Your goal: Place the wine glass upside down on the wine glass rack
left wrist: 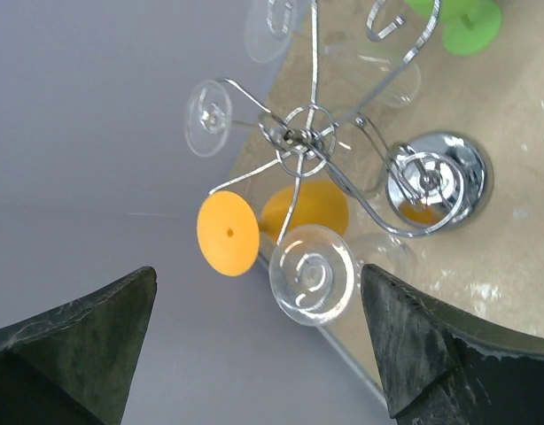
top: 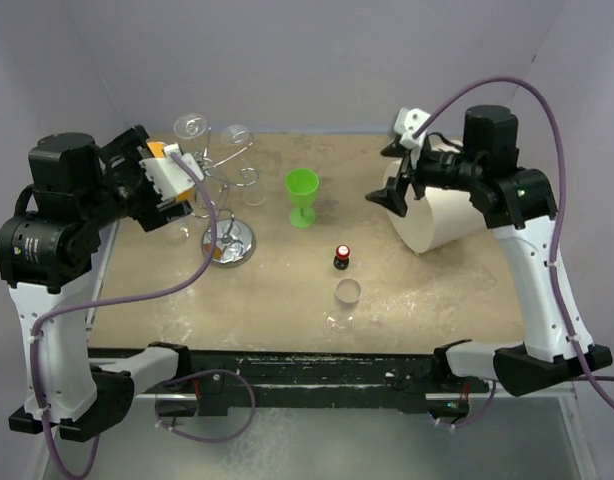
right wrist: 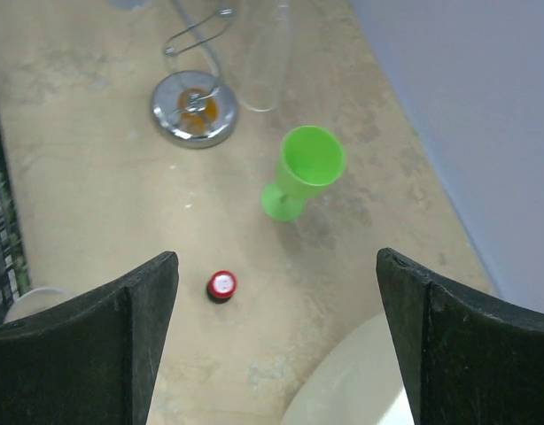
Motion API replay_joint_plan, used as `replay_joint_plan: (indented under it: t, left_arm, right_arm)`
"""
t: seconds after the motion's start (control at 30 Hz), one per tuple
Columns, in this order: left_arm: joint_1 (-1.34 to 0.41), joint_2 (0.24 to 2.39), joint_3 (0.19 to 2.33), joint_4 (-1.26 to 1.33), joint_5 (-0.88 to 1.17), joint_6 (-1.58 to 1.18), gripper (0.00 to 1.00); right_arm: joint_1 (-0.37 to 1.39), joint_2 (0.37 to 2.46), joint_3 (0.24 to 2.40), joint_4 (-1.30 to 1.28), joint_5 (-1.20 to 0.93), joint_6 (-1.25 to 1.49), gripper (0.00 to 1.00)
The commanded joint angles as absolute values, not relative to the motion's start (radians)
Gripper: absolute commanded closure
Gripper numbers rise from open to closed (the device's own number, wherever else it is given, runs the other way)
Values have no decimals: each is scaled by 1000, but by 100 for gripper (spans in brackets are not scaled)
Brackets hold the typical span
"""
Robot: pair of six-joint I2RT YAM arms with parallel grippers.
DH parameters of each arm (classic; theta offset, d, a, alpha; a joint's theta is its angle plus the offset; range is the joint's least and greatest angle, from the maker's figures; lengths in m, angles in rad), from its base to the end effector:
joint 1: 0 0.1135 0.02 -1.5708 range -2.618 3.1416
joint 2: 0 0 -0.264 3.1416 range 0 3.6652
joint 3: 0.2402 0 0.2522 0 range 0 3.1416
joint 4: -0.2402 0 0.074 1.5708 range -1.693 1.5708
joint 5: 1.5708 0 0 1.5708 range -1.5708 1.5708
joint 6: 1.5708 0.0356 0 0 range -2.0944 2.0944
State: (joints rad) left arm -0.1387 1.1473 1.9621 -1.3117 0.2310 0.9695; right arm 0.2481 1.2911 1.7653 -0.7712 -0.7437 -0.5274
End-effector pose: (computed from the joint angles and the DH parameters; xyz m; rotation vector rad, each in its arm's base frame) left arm 0.1290 -0.0262 0.5218 1.2048 1.6768 0.2762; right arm 0.2204 0.0807 0.5031 -1.1252 1.4243 0.4939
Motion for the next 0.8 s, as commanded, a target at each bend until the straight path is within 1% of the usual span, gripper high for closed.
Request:
replay_joint_plan:
  t: [0.0, 0.2, 0.37, 0.5, 0.67, 0.77]
  left_arm:
    - [-141, 1161, 1992, -1082, 223, 736, 1]
    - [-138, 1211, 1988, -915, 92, 596, 1]
    - [-127, 1231, 1942, -834, 9, 582, 1]
    - [-110, 1258, 1921, -785, -78, 588, 1]
    - [-93, 1291, 1933, -771, -76, 570, 1]
    - [-91, 1300, 1938, -772, -59, 570, 1]
  right_arm:
    - [365, 1282, 1752, -935, -728, -653, 6]
    - [495, 1288, 1648, -1009, -680, -703, 8]
    - [623, 1287, 1545, -1027, -593, -715, 12]
    - [686, 1296, 1496, -1045, -570, -716, 16]
    - [741, 1318, 1461, -1047, -533, -709, 21]
    - [768, 1341, 1452, -1061, -506, -712, 27]
